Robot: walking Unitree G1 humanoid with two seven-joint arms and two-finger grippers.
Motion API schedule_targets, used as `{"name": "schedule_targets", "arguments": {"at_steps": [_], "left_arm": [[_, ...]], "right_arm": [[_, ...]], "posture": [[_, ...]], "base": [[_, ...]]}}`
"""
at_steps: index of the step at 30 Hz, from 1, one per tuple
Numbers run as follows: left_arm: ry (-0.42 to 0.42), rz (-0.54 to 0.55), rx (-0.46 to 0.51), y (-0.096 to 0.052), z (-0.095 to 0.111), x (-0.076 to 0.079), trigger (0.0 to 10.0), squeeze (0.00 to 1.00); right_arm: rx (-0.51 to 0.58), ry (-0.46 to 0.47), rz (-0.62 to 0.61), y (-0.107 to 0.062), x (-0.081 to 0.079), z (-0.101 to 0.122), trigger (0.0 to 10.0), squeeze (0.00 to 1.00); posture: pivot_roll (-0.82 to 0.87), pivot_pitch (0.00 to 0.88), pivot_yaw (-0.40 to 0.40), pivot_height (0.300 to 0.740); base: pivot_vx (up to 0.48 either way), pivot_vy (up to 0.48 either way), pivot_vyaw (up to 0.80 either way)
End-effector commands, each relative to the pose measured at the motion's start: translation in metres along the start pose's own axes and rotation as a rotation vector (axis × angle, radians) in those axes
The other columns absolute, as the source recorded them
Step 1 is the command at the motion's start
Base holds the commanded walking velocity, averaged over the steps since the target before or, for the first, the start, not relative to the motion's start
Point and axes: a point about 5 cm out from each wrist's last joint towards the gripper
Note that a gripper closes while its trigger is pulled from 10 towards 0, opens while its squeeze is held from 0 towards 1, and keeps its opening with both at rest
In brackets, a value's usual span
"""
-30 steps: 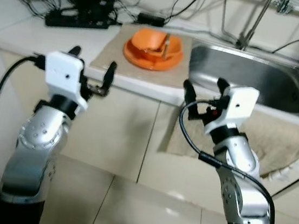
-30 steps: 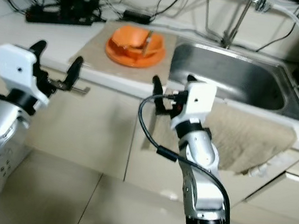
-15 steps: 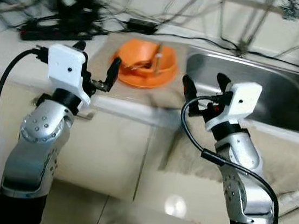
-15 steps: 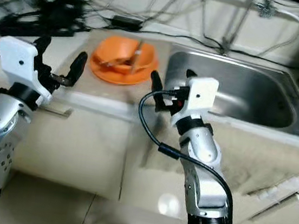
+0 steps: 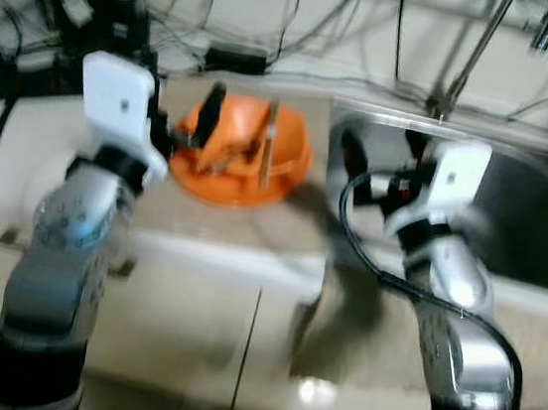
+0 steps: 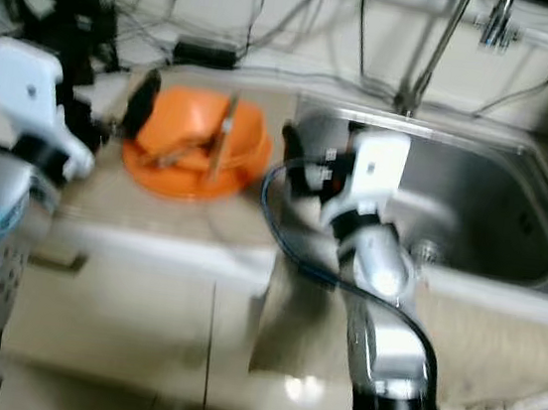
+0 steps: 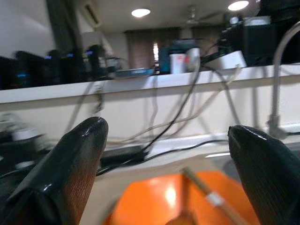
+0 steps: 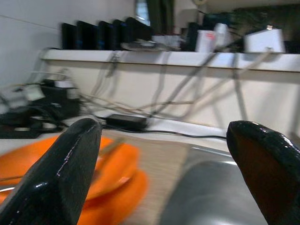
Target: Kitchen organization
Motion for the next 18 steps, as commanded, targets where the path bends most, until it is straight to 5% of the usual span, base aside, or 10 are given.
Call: {"name": "schedule_targets", "arguments": {"at_steps": [1, 5, 18], "left_arm": [[-0.014, -0.049, 0.006, 0.0029, 0.0027, 0.0109, 10.0, 0.0], [-0.019, -0.062, -0.002, 0.0028, 0.0021, 0.0128, 10.0, 0.0], [-0.087, -0.156, -0.041, 0.0023, 0.0064, 0.0202, 10.0, 0.0]], "right_arm": [[-0.011, 0.015, -0.023, -0.0026, 0.0086, 0.0017, 10.0, 0.0], [-0.016, 0.012, -0.019, -0.0034, 0.0076, 0.0015, 10.0, 0.0], [-0.037, 0.051, -0.02, -0.0063, 0.0044, 0.0008, 10.0, 0.0]], "posture": [[-0.02, 0.0, -0.02, 0.74], [-0.02, 0.0, -0.018, 0.74], [-0.02, 0.0, -0.018, 0.74]], "base": [[0.424, 0.0, -0.57], [0.412, 0.0, -0.8], [0.047, 0.0, 0.0]]}}
Point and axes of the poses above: a point about 5 cm out from each wrist's last joint towards the gripper, its own y axis pointing out of the wrist towards the gripper, its own z axis along the axis of the wrist's last joint, x = y × z, and after that the axes turned 11 degrees about -y, right-handed
